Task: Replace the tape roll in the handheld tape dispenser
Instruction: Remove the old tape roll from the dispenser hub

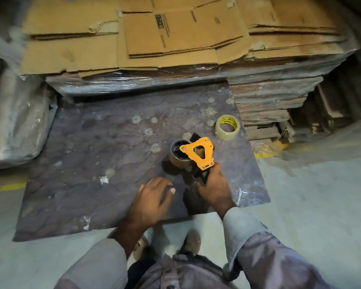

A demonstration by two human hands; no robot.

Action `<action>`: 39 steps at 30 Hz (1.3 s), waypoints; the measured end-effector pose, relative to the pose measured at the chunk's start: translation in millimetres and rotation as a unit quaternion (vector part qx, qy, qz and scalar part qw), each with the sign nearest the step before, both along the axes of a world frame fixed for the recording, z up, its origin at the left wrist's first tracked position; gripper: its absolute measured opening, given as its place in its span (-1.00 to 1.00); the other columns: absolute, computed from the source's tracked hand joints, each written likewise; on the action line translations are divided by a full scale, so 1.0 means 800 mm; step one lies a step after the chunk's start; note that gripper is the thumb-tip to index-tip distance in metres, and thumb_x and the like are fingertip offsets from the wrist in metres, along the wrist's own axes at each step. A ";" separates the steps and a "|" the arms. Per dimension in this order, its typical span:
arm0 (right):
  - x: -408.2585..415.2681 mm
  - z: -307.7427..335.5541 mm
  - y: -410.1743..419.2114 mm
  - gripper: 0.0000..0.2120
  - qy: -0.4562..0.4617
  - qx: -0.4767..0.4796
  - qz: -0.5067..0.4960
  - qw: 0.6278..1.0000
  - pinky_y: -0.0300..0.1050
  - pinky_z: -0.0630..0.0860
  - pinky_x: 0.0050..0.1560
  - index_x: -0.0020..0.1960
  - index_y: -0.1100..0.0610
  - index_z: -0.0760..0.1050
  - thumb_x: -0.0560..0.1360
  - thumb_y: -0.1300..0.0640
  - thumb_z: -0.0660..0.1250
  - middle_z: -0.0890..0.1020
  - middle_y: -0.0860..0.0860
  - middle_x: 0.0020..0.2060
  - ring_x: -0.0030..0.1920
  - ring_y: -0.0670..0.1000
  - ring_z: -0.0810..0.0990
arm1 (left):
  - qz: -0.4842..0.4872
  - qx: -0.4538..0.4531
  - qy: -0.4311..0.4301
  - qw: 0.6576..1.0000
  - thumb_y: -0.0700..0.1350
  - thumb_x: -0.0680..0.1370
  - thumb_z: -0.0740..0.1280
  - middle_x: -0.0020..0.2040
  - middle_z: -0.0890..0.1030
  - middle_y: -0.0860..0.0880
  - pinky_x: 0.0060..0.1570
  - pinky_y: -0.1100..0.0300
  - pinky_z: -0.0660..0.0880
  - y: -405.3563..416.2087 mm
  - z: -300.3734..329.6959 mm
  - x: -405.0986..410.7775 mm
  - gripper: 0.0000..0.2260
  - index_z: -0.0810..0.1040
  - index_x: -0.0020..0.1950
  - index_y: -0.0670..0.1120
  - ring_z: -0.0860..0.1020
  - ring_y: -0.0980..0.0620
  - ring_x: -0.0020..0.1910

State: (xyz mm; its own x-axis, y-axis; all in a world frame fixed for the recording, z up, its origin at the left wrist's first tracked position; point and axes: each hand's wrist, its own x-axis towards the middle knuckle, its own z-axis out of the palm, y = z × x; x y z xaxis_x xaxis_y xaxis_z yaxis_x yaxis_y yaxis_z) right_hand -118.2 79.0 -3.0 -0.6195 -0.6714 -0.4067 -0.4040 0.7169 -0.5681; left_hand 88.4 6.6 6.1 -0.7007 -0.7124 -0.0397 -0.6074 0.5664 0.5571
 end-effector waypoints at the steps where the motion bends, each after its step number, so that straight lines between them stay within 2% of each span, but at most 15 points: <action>1: 0.007 0.005 -0.006 -0.48 -0.013 -0.016 0.003 1.000 0.05 0.51 -0.04 0.13 0.07 0.22 0.40 0.03 0.51 0.62 0.17 0.10 0.11 0.29 0.61 | 0.017 -0.007 0.020 1.000 0.12 0.63 0.15 0.05 0.60 0.10 0.09 -0.04 0.51 -0.008 0.004 0.010 -0.74 0.56 0.09 0.04 0.58 0.03 0.08; 4: 0.031 0.026 -0.029 -0.50 -0.069 -0.066 0.000 0.995 -0.04 0.51 -0.11 0.17 0.12 0.37 0.36 0.03 0.54 0.66 0.10 -0.01 0.02 0.20 0.65 | 0.085 -0.022 0.075 0.993 0.09 0.62 0.18 -0.06 0.61 0.05 0.00 -0.01 0.55 -0.030 0.016 0.042 -0.76 0.58 0.01 0.01 0.59 -0.01 -0.05; 6: 0.045 0.037 -0.046 -0.57 -0.109 -0.086 -0.008 0.990 0.06 0.60 -0.13 0.10 0.10 0.49 0.33 -0.02 0.54 0.69 0.09 -0.09 -0.09 0.15 0.69 | 0.133 -0.020 0.093 0.987 0.10 0.60 0.17 -0.10 0.61 0.01 -0.06 0.05 0.54 -0.042 0.023 0.060 -0.70 0.60 -0.03 -0.03 0.60 -0.04 -0.12; 9: 0.078 0.062 -0.058 -0.86 -0.240 -0.133 -0.028 0.961 0.09 0.65 -0.20 -0.01 0.13 0.54 0.47 0.22 0.45 0.71 0.24 -0.11 -0.32 0.08 0.67 | 0.165 -0.026 0.119 0.979 0.11 0.59 0.16 -0.16 0.61 -0.01 -0.13 0.18 0.46 -0.055 0.023 0.087 -0.66 0.62 -0.10 -0.07 0.58 -0.04 -0.18; 10: 0.090 0.072 -0.062 -0.93 -0.294 -0.151 -0.035 0.943 0.02 0.63 -0.27 0.01 0.17 0.55 0.53 0.27 0.38 0.72 0.27 -0.10 -0.37 0.06 0.65 | 0.164 -0.032 0.131 0.977 0.11 0.58 0.17 -0.18 0.61 -0.02 -0.13 0.20 0.43 -0.061 0.024 0.094 -0.66 0.62 -0.11 -0.09 0.58 -0.05 -0.19; 12: 0.113 0.094 -0.070 -0.85 -0.406 -0.160 -0.080 0.896 -0.12 0.56 -0.40 -0.02 0.21 0.55 0.60 0.30 0.20 0.71 0.22 -0.21 -0.47 0.03 0.59 | 0.160 -0.032 0.151 0.975 0.09 0.59 0.19 -0.20 0.61 -0.01 -0.16 0.19 0.42 -0.074 0.027 0.105 -0.67 0.61 -0.13 -0.09 0.57 -0.05 -0.21; 16: 0.138 0.119 -0.075 -0.83 -0.592 -0.158 -0.179 0.770 -0.24 0.45 -0.48 -0.16 0.19 0.48 0.35 0.23 0.13 0.53 0.11 -0.40 -0.52 0.02 0.44 | 0.183 -0.024 0.198 0.963 0.06 0.60 0.24 -0.24 0.54 0.07 -0.22 0.18 0.39 -0.098 0.046 0.118 -0.74 0.56 -0.18 -0.06 0.51 0.07 -0.26; 20: 0.144 0.113 -0.067 -0.75 -0.627 -0.195 -0.195 0.729 -0.23 0.46 -0.55 -0.18 0.21 0.50 0.25 0.17 0.12 0.52 0.10 -0.45 -0.56 0.03 0.47 | 0.185 0.017 0.245 0.952 0.05 0.54 0.33 -0.15 0.63 0.05 -0.17 0.20 0.50 -0.125 0.074 0.125 -0.81 0.60 -0.08 -0.06 0.58 0.12 -0.22; 23: 0.151 0.110 -0.062 -0.75 -0.652 -0.184 -0.160 0.718 -0.22 0.47 -0.58 -0.19 0.23 0.51 0.24 0.16 0.13 0.52 0.11 -0.49 -0.60 0.04 0.47 | 0.155 0.101 0.280 0.942 0.19 0.42 0.39 0.04 0.64 0.08 -0.17 0.33 0.51 -0.144 0.091 0.127 -0.62 0.58 0.10 -0.03 0.60 0.22 -0.16; 25: 0.162 0.107 -0.062 -0.75 -0.674 -0.185 -0.129 0.703 -0.18 0.48 -0.60 -0.20 0.26 0.51 0.21 0.16 0.19 0.51 0.14 -0.51 -0.62 0.07 0.47 | 0.110 0.136 0.287 0.942 0.23 0.36 0.44 0.18 0.60 0.11 -0.18 0.28 0.54 -0.151 0.098 0.128 -0.52 0.51 0.20 0.05 0.61 0.21 -0.05; 28: 0.184 0.105 -0.064 -0.75 -0.698 -0.202 -0.091 0.681 -0.14 0.49 -0.61 -0.22 0.28 0.51 0.18 0.15 0.23 0.51 0.16 -0.53 -0.64 0.10 0.48 | 0.050 0.118 0.272 0.954 0.16 0.33 0.57 0.29 0.47 0.11 -0.14 0.20 0.59 -0.154 0.102 0.132 -0.38 0.44 0.32 0.10 0.55 0.20 0.14; 31: 0.197 0.107 -0.066 -0.76 -0.703 -0.227 -0.082 0.669 -0.13 0.51 -0.60 -0.21 0.29 0.51 0.22 0.15 0.21 0.53 0.17 -0.52 -0.63 0.10 0.50 | 0.033 0.069 0.267 0.961 0.13 0.30 0.62 0.28 0.40 0.08 -0.06 0.24 0.54 -0.151 0.098 0.136 -0.29 0.38 0.34 0.05 0.51 0.15 0.18; 33: 0.199 0.108 -0.067 -0.76 -0.692 -0.235 -0.093 0.677 -0.14 0.51 -0.60 -0.21 0.28 0.50 0.25 0.15 0.17 0.53 0.17 -0.52 -0.63 0.10 0.50 | 0.042 0.062 0.268 0.960 0.16 0.31 0.59 0.22 0.43 0.07 -0.08 0.23 0.53 -0.145 0.090 0.137 -0.36 0.38 0.26 0.05 0.52 0.14 0.11; 37: 0.199 0.113 -0.067 -0.72 -0.666 -0.249 -0.120 0.693 -0.17 0.49 -0.60 -0.21 0.26 0.51 0.32 0.13 0.08 0.53 0.15 -0.51 -0.63 0.08 0.49 | 0.079 0.139 0.287 0.945 0.25 0.36 0.48 -0.01 0.57 0.05 -0.19 0.17 0.54 -0.124 0.081 0.127 -0.57 0.45 0.04 0.05 0.57 0.12 -0.12; 39: 0.200 0.115 -0.066 -0.72 -0.653 -0.260 -0.139 0.698 -0.19 0.47 -0.61 -0.23 0.26 0.51 0.33 0.13 0.09 0.53 0.15 -0.51 -0.63 0.07 0.48 | 0.052 0.093 0.299 0.948 0.18 0.38 0.50 -0.05 0.56 0.06 -0.21 0.22 0.52 -0.112 0.083 0.118 -0.61 0.46 0.02 0.01 0.55 0.12 -0.12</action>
